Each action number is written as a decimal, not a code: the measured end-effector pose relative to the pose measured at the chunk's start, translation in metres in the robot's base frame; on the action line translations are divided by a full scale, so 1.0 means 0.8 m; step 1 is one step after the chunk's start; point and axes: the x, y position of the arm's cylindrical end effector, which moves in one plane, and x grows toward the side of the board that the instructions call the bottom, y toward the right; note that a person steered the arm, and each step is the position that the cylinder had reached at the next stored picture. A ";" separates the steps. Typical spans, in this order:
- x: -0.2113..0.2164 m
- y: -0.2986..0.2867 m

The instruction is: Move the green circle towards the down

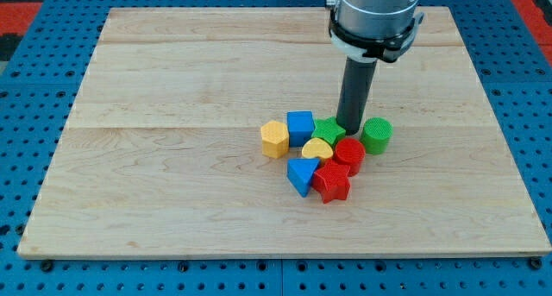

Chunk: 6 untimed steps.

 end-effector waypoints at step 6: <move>0.016 0.048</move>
